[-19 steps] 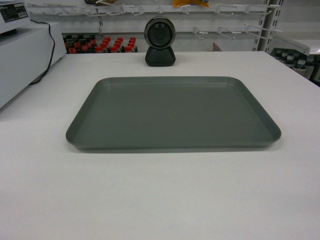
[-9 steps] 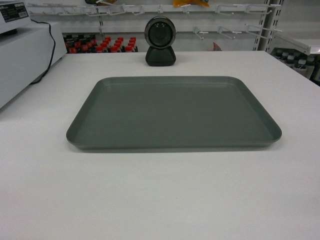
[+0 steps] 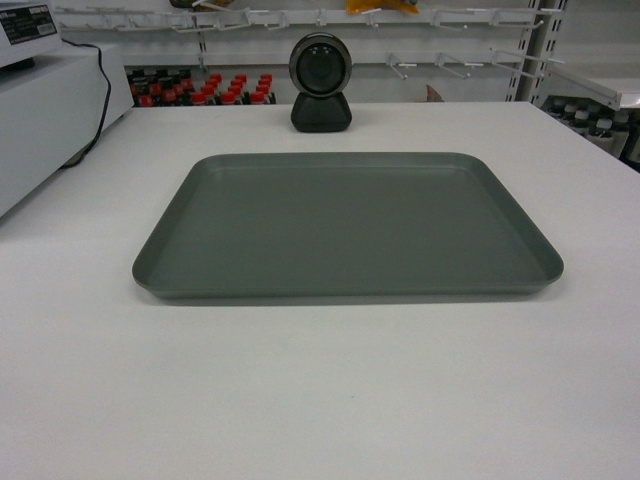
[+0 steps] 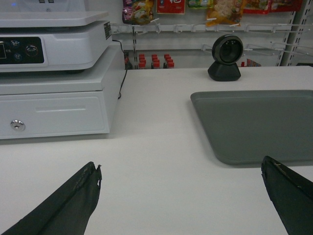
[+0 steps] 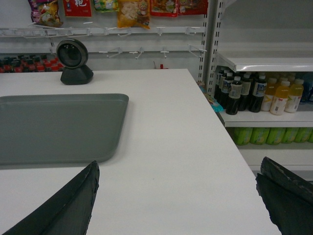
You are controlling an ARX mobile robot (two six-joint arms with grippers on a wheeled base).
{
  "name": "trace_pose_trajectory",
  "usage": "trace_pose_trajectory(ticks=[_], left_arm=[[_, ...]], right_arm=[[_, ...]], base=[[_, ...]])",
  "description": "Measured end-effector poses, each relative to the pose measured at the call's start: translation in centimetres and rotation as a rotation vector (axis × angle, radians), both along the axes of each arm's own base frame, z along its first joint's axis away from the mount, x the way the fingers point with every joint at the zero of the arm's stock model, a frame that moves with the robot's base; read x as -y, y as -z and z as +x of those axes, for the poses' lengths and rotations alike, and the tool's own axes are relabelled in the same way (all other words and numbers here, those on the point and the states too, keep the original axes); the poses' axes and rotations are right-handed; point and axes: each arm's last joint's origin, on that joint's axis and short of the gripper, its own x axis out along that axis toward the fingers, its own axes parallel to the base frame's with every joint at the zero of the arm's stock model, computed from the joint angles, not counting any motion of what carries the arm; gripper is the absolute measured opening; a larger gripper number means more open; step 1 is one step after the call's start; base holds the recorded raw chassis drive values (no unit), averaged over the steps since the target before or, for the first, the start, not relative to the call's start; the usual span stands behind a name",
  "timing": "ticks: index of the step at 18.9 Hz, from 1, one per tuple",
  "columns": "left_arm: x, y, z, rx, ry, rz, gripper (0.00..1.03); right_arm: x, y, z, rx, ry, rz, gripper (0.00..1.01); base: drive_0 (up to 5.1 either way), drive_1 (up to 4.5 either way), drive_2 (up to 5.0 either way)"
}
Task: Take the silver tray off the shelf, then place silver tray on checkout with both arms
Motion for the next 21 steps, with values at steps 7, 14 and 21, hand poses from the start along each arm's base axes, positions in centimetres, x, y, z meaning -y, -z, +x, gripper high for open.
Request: trace_pose_trajectory(ticks=[7, 14, 21], left_arm=[[0.0, 0.0, 0.0, 0.0, 0.0, 0.0, 0.98], [0.0, 0.0, 0.0, 0.0, 0.0, 0.0, 0.98], [0.0, 0.0, 0.0, 0.0, 0.0, 0.0, 0.98]], right_arm=[[0.0, 0.0, 0.0, 0.0, 0.0, 0.0, 0.98], [0.0, 0.0, 0.0, 0.0, 0.0, 0.0, 0.98], [0.0, 0.03, 0.0, -0.003, 0.0, 0.0, 0.98]], base=[[0.0, 0.0, 0.0], [0.0, -3.54, 3.5], [0.0, -4.17, 4.2]])
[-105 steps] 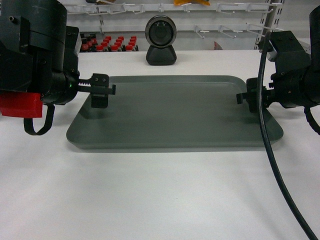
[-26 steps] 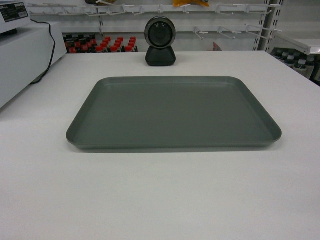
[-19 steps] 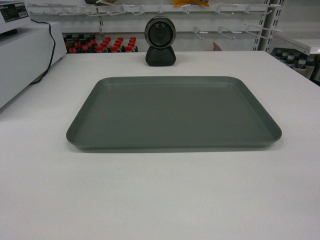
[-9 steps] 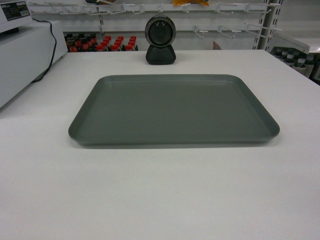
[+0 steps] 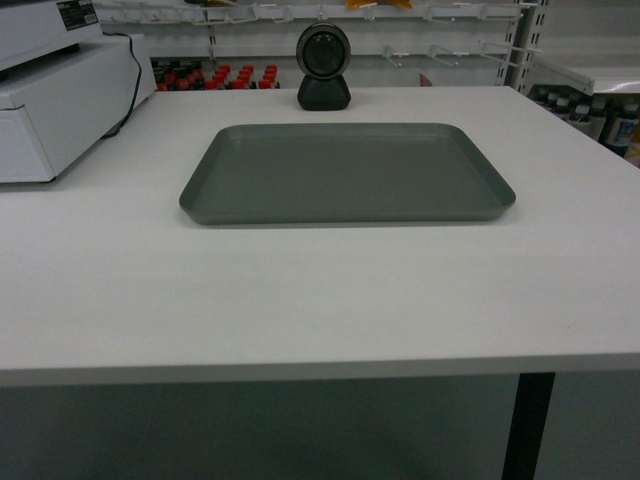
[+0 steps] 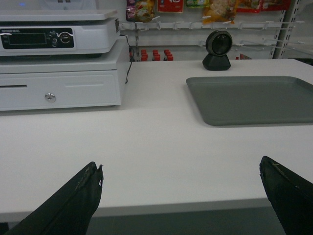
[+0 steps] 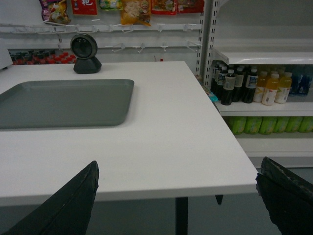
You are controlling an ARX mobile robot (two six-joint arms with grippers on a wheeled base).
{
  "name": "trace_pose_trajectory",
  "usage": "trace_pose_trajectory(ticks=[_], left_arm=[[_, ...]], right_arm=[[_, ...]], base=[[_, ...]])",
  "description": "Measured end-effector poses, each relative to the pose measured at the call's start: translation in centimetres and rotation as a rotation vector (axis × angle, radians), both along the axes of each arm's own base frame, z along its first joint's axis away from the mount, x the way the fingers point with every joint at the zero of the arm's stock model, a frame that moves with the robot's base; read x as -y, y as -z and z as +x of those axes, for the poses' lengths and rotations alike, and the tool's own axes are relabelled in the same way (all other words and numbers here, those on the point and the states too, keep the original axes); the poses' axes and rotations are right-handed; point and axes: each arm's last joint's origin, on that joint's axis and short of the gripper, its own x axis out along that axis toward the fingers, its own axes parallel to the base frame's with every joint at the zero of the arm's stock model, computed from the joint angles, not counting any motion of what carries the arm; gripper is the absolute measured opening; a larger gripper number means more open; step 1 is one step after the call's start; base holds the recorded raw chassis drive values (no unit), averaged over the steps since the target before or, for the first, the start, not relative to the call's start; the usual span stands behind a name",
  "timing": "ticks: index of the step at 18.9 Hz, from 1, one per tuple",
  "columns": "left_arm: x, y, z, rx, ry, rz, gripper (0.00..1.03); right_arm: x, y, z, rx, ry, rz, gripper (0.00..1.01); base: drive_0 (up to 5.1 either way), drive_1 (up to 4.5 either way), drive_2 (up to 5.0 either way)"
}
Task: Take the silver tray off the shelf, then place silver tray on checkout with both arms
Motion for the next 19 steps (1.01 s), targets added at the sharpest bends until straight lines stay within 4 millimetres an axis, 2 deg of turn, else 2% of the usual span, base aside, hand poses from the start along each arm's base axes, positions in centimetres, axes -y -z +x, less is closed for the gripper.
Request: trace_pose_trajectory(ticks=[6, 19], left_arm=[[0.0, -0.04, 0.0, 0.003, 0.0, 0.0, 0.98], [0.0, -0.01, 0.0, 0.001, 0.0, 0.0, 0.98]], right_arm=[[0.0, -0.04, 0.0, 0.004, 0.0, 0.0, 0.98], [0.0, -0.03, 0.0, 0.003, 0.0, 0.0, 0.98]], base=[[0.0, -4.23, 4.1], [0.0, 0.0, 0.0]])
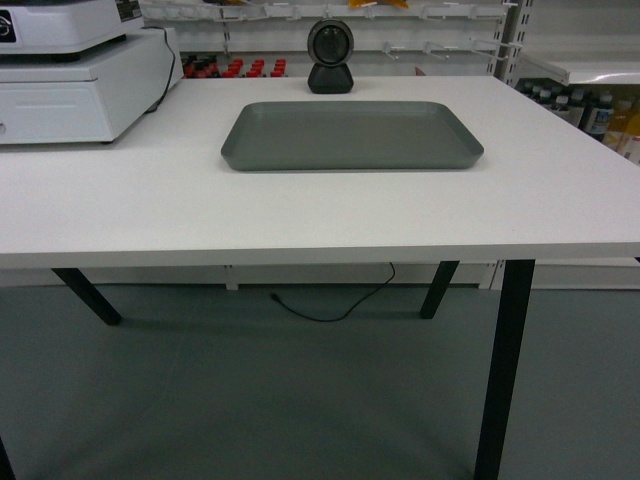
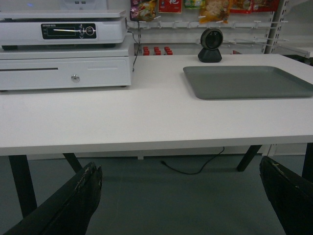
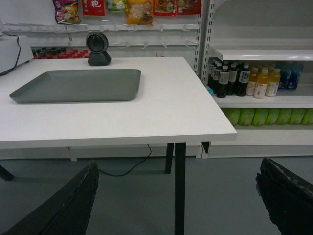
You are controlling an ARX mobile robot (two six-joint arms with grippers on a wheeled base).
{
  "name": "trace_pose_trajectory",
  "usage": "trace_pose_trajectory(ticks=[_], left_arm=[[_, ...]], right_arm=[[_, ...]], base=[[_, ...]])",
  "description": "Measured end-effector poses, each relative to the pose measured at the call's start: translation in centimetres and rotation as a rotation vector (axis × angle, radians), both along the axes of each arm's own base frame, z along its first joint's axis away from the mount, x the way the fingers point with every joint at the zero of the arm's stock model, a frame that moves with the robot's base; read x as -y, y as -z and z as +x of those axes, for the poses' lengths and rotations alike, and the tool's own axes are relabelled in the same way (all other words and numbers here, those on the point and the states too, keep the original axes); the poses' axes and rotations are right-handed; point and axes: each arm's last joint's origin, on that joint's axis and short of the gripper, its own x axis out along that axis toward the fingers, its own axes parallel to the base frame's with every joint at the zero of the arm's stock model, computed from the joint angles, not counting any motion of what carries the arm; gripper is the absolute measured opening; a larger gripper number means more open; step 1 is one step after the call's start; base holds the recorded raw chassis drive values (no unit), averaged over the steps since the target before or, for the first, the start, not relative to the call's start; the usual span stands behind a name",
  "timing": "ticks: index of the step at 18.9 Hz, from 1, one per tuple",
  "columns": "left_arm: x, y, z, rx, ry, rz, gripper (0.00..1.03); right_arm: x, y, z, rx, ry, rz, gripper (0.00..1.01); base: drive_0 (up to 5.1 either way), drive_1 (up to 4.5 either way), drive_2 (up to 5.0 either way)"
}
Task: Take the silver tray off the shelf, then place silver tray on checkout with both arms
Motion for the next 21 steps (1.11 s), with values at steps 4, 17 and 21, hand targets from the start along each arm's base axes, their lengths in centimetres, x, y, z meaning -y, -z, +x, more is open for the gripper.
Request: trace_pose_trajectory(ticks=[4, 17, 21], left_arm=[[0.0, -0.03, 0.0, 0.003, 0.0, 0.0, 0.98], [0.0, 0.0, 0.0, 0.0, 0.0, 0.0, 0.98], [0.0, 0.0, 0.0, 0.0, 0.0, 0.001, 0.98]], right_arm=[[0.0, -0.01, 0.0, 0.002, 0.0, 0.0, 0.98], [0.0, 0.0, 0.0, 0.0, -0.001, -0.002, 0.98], [0.0, 0.01, 0.0, -0.001, -0.001, -0.002, 0.98]], base=[[0.0, 0.0, 0.0], [0.0, 0.0, 0.0], [0.0, 0.0, 0.0]])
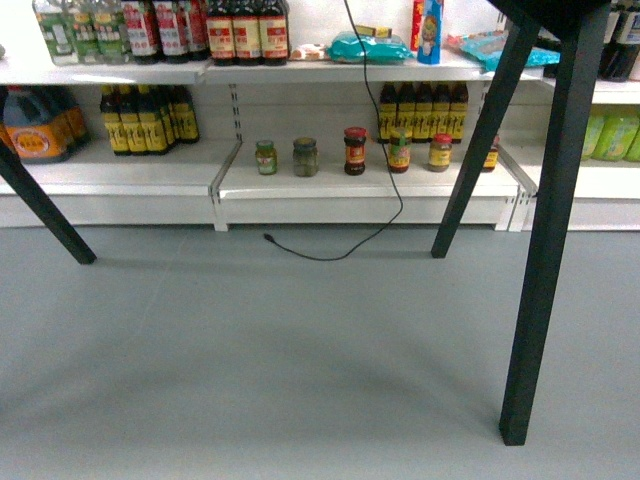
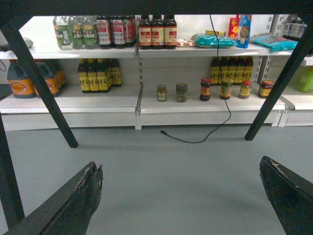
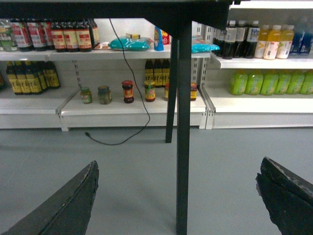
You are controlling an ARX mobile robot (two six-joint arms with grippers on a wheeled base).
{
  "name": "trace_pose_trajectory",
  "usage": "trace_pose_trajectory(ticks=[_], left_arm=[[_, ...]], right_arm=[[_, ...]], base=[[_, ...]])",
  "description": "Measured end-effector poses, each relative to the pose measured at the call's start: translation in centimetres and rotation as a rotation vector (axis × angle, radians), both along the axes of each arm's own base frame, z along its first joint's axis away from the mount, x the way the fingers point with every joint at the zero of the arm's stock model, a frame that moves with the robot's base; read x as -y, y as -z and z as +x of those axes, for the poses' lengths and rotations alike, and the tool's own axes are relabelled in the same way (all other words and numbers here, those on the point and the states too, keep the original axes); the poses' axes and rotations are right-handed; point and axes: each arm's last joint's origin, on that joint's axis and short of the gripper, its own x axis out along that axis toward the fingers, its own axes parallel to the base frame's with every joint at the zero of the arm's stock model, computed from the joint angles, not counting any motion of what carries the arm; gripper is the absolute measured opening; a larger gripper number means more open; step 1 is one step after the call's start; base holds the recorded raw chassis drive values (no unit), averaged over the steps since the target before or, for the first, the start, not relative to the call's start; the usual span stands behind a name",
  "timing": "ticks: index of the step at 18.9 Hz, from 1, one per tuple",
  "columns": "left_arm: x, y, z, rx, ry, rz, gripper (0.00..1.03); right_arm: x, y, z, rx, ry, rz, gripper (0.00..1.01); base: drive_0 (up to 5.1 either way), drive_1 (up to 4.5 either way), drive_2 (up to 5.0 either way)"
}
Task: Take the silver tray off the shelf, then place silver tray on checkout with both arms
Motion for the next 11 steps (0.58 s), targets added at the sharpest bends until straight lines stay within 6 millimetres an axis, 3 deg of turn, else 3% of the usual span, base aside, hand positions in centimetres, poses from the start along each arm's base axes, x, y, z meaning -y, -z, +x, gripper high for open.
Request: trace_pose_trajectory(ticks=[11], left_arm=[[0.0, 0.01, 0.0, -0.001, 0.0, 0.007, 0.98]], right_arm=[[0.0, 0.01, 0.0, -0.001, 0.0, -0.001, 0.98]], base=[[0.0, 0.0, 0.0]])
